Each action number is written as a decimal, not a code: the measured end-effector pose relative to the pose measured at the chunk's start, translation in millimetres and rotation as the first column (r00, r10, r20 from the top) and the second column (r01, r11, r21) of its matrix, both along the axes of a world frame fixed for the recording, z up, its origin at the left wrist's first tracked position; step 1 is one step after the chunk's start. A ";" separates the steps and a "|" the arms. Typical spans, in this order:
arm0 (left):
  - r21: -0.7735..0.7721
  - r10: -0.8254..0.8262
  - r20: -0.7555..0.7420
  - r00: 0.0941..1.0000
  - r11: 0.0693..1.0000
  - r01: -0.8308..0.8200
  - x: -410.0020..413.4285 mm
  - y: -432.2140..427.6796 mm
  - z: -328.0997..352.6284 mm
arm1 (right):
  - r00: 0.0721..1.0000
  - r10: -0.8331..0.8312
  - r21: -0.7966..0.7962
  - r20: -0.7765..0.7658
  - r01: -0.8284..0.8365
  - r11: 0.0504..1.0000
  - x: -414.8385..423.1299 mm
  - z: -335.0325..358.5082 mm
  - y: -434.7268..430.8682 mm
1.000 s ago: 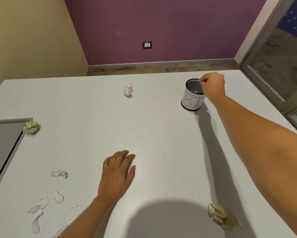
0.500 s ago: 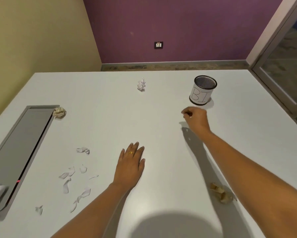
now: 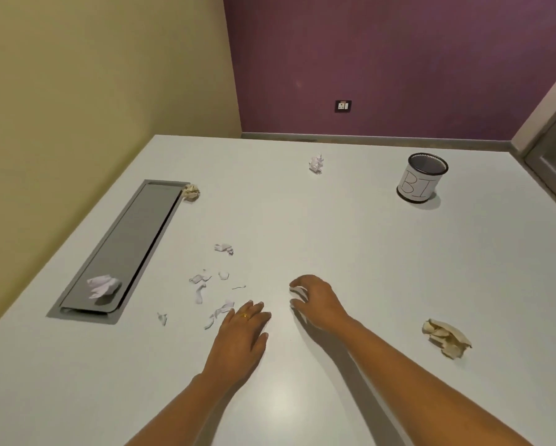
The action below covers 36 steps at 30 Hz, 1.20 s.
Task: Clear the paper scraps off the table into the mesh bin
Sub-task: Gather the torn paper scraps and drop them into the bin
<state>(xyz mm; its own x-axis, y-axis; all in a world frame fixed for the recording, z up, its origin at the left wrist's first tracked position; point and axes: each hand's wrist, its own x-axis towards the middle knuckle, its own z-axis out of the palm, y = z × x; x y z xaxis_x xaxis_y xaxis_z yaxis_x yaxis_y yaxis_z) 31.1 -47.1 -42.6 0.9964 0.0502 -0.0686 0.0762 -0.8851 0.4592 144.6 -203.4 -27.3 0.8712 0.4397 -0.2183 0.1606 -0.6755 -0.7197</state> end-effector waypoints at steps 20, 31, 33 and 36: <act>0.140 0.659 0.106 0.745 0.732 -0.667 -109.9 79.0 -15.2 | 0.893 0.444 -0.220 0.067 -0.421 0.880 -69.0 4.5 121.8; 0.196 0.658 0.090 0.747 0.724 -0.661 -109.6 74.0 -4.8 | 0.793 0.546 -0.324 0.270 -0.460 0.827 -95.2 -0.1 119.9; 0.209 0.650 0.103 0.753 0.726 -0.656 -110.1 72.6 -2.7 | 0.813 0.537 -0.294 0.225 -0.468 0.833 -94.5 2.0 117.1; 0.220 0.643 0.114 0.757 0.727 -0.650 -110.6 72.0 -1.3 | 0.861 0.470 -0.220 0.194 -0.429 0.876 -94.5 4.9 111.1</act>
<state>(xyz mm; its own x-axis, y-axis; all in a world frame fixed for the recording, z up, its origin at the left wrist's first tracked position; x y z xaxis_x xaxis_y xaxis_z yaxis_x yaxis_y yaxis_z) -79.5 24.9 -43.8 0.7180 0.6935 0.0587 0.6601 -0.7053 0.2585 50.1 -92.3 -22.3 0.6212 0.7717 -0.1363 0.6248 -0.5926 -0.5084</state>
